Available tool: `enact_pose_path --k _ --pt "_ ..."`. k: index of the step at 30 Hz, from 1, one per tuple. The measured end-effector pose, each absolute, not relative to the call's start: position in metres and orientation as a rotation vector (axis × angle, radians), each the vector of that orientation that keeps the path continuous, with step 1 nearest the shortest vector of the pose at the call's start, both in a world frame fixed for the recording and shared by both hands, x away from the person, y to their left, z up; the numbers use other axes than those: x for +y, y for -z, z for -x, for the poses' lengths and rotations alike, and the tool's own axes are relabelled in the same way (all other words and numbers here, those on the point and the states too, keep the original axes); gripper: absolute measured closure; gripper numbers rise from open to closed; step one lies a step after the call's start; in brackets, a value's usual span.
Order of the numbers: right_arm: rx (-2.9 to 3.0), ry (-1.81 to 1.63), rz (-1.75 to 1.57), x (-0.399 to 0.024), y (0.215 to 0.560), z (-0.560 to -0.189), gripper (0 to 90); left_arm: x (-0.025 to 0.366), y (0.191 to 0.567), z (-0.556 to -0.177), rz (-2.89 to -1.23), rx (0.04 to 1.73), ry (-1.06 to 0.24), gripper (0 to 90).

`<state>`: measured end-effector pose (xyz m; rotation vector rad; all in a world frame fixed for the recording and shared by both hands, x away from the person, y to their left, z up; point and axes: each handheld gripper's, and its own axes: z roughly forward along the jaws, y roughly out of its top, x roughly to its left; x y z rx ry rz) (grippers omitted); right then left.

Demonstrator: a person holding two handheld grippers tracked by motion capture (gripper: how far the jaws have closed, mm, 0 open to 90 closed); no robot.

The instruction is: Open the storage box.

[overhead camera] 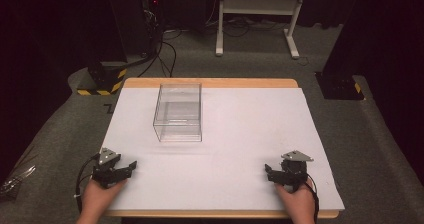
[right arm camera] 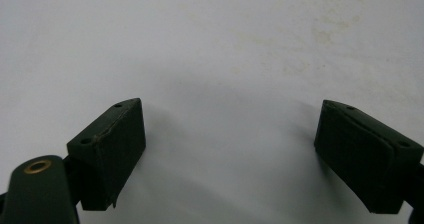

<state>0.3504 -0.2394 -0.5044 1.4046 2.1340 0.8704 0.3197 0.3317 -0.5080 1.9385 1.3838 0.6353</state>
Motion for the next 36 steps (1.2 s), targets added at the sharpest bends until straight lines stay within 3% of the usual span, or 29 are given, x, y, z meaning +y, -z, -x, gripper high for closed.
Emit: enact_pose_path --k 36 --pt "2.135 -0.87 -1.404 -0.239 0.504 -0.351 12.8 0.327 0.497 -0.315 -1.938 1.37 -0.62 27.5"
